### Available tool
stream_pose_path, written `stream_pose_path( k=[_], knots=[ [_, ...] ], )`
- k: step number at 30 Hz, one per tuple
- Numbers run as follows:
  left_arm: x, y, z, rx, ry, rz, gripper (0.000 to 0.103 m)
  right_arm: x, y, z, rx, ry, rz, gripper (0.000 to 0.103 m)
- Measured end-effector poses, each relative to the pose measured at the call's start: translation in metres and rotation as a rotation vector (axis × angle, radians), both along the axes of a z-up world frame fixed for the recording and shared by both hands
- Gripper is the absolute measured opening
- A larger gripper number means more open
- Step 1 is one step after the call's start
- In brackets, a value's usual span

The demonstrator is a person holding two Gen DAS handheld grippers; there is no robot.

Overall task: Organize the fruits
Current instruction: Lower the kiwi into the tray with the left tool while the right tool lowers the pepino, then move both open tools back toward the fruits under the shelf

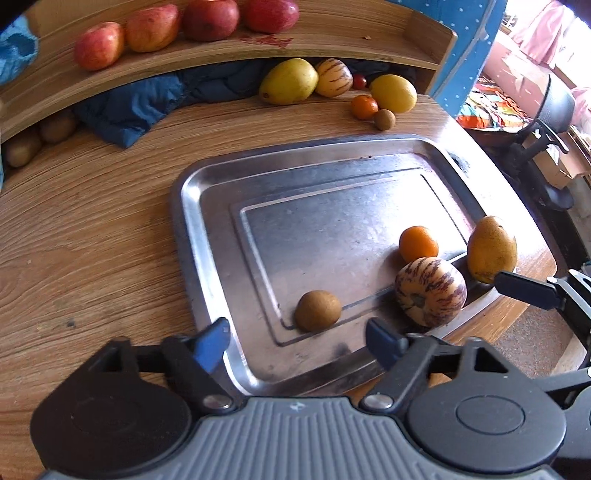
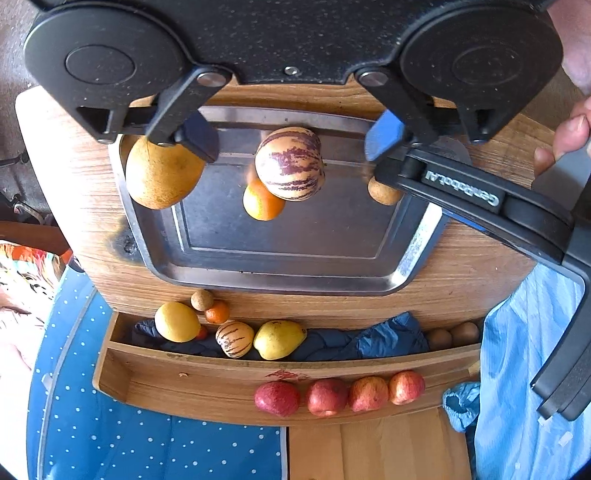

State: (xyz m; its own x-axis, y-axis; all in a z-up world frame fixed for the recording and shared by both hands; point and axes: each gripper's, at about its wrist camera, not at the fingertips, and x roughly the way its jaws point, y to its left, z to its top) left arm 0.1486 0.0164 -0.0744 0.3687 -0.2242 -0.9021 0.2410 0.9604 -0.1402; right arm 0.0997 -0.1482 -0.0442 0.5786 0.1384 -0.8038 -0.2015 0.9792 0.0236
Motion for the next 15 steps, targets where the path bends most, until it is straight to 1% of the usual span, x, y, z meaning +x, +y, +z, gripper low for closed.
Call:
stream_pose_path(
  k=[1,3,9,15],
  knots=[
    [-0.001,0.002,0.002,0.000,0.003,0.003,0.089,-0.002,0.001,0.001,0.000,-0.001,-0.004,0.095],
    [-0.004,0.006,0.004,0.014,0.009,0.013,0.094,-0.004,0.001,0.002,-0.003,-0.004,-0.011,0.100],
    [-0.010,0.019,0.010,0.046,0.014,0.059,0.100,-0.013,0.003,0.004,-0.015,0.006,-0.036,0.102],
    [-0.009,0.021,0.009,0.112,0.036,0.071,0.102,-0.016,-0.002,0.004,-0.032,0.033,-0.099,0.102]
  ],
)
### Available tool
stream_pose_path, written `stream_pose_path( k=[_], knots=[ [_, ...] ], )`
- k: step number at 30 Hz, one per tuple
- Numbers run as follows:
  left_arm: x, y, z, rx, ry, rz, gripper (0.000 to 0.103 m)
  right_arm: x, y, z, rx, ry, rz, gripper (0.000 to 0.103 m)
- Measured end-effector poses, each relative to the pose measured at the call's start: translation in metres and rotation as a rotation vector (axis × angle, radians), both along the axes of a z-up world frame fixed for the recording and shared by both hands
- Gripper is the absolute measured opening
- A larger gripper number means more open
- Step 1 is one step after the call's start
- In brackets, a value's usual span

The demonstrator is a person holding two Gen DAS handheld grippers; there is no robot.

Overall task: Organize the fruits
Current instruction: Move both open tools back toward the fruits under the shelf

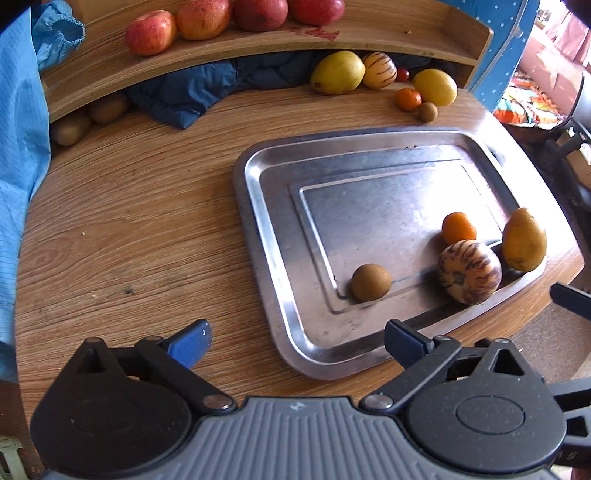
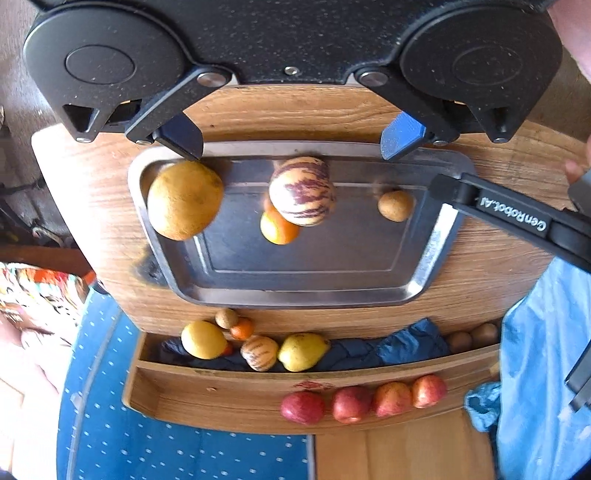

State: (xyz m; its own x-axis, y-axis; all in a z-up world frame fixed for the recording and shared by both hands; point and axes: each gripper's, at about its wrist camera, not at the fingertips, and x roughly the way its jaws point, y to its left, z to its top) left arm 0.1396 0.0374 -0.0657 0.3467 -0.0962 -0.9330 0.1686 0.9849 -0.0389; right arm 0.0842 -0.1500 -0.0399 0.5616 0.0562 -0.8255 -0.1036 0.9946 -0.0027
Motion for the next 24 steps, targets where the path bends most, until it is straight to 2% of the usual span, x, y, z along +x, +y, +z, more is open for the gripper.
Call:
stream_pose_path(
  k=[10,24],
  knots=[
    [0.020,-0.007,0.007,0.021,-0.015,-0.010,0.102,0.015,-0.023,0.002,-0.040,-0.014,-0.113,0.102],
    [0.100,-0.036,0.012,-0.005,-0.048,-0.025,0.102,0.066,-0.057,0.009,-0.081,-0.086,-0.207,0.102]
  ],
)
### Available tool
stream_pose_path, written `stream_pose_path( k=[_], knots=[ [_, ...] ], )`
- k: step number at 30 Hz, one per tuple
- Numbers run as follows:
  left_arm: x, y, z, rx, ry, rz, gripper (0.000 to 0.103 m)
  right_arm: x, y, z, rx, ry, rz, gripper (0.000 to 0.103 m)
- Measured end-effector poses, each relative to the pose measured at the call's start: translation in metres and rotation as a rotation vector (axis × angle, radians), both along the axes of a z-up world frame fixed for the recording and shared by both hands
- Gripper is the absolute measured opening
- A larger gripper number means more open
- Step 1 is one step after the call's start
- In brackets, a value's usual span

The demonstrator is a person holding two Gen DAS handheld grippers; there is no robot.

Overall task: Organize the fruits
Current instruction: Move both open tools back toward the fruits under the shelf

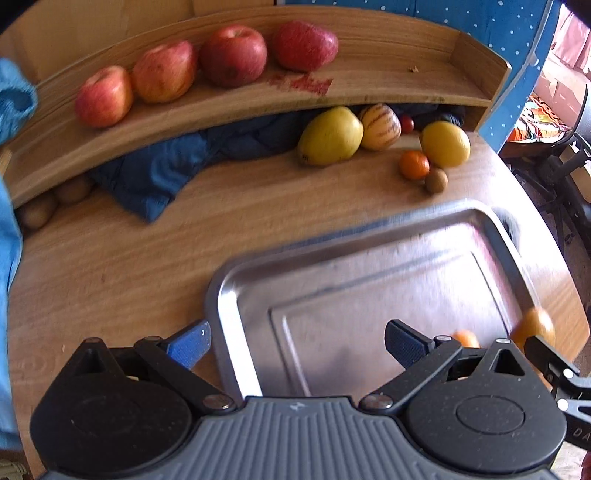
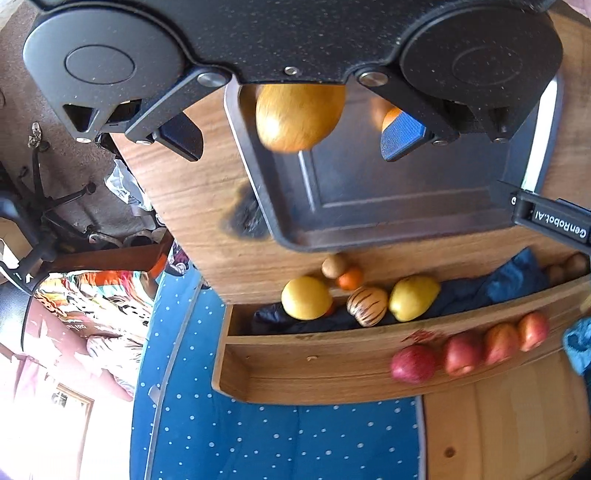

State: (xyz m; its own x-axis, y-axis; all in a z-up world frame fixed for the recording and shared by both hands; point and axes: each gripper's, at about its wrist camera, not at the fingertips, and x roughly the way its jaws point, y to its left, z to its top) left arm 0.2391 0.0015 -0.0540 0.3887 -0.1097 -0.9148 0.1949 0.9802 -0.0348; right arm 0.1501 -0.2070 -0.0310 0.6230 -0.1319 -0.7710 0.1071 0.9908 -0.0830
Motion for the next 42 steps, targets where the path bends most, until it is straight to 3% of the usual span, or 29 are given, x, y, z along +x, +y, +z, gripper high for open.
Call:
stream_pose_path(
  k=[9,20,29,37,42],
  knots=[
    [0.061,-0.012,-0.002,-0.001,-0.038,-0.022,0.102,0.037,-0.001,-0.004,0.016,-0.070,0.014,0.102],
    [0.117,-0.030,-0.016,-0.015,-0.147,-0.143,0.102,0.113,0.005,-0.025,-0.003,0.021,0.085,0.102],
    [0.140,-0.042,-0.035,-0.044,-0.184,-0.231,0.102,0.150,0.006,-0.040,0.024,0.078,0.119,0.100],
    [0.140,-0.046,-0.042,-0.069,-0.201,-0.256,0.097,0.167,0.011,-0.049,0.010,0.107,0.125,0.083],
    [0.141,-0.045,-0.043,-0.067,-0.239,-0.246,0.085,0.174,0.010,-0.053,0.033,0.120,0.104,0.069]
  ],
)
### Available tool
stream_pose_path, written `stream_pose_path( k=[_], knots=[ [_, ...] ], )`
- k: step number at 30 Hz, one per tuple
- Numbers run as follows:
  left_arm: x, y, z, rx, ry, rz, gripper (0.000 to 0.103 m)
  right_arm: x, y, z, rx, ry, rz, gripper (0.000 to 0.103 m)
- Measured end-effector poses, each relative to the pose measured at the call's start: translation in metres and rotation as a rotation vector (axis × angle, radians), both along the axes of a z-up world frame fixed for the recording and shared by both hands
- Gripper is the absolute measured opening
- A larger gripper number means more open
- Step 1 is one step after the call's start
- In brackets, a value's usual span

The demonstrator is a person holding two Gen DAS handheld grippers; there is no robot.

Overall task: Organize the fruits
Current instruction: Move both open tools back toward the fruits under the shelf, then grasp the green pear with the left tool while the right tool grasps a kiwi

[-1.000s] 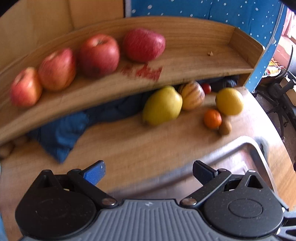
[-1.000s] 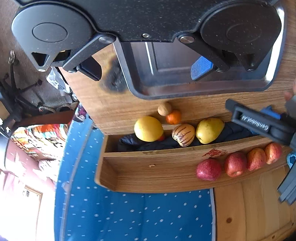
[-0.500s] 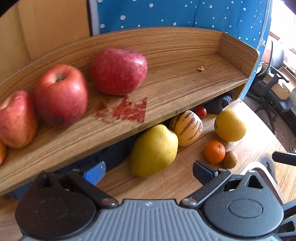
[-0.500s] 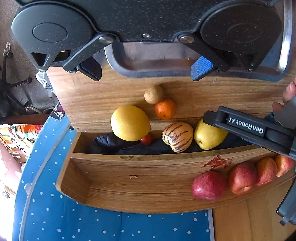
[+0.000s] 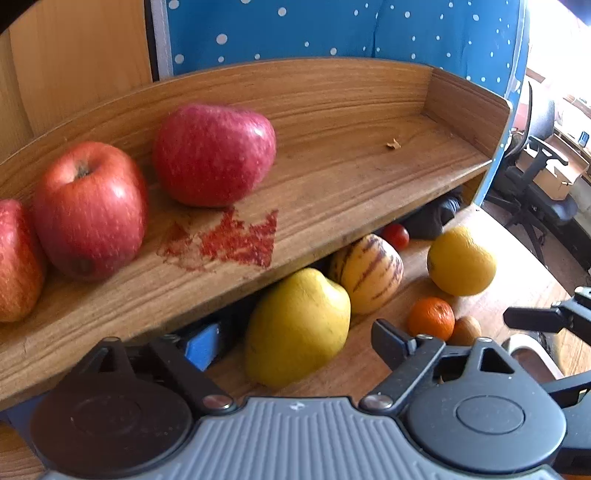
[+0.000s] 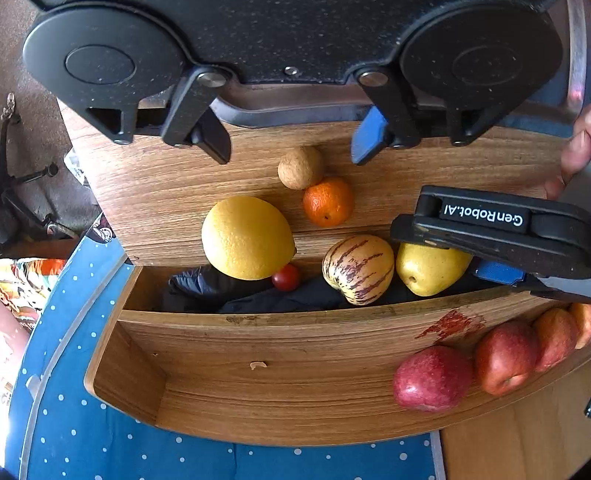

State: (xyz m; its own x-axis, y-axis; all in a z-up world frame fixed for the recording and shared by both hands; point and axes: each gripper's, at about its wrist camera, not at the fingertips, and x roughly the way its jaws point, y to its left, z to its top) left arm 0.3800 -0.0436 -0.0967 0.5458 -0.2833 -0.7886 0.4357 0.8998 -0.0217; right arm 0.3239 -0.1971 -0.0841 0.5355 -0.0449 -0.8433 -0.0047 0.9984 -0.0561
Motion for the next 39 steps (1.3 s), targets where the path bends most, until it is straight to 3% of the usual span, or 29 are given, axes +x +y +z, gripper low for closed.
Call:
stream_pose_path(
  k=[6,15,30,39],
  knots=[
    [0.002,-0.002,0.001,-0.016,-0.020,-0.013,0.071,0.004,0.003,-0.003,-0.012,0.008,0.006,0.051],
    [0.002,-0.006,-0.001,0.015,-0.037,-0.007,0.063,0.006,0.006,-0.005,-0.015,-0.004,0.009,0.030],
    [-0.027,0.001,0.007,-0.005,-0.005,-0.018,0.062,-0.021,0.010,0.008,0.017,-0.051,0.019,0.030],
    [-0.065,0.009,0.027,-0.006,-0.037,-0.013,0.062,-0.054,0.025,0.023,0.044,-0.087,0.067,0.030]
  ],
)
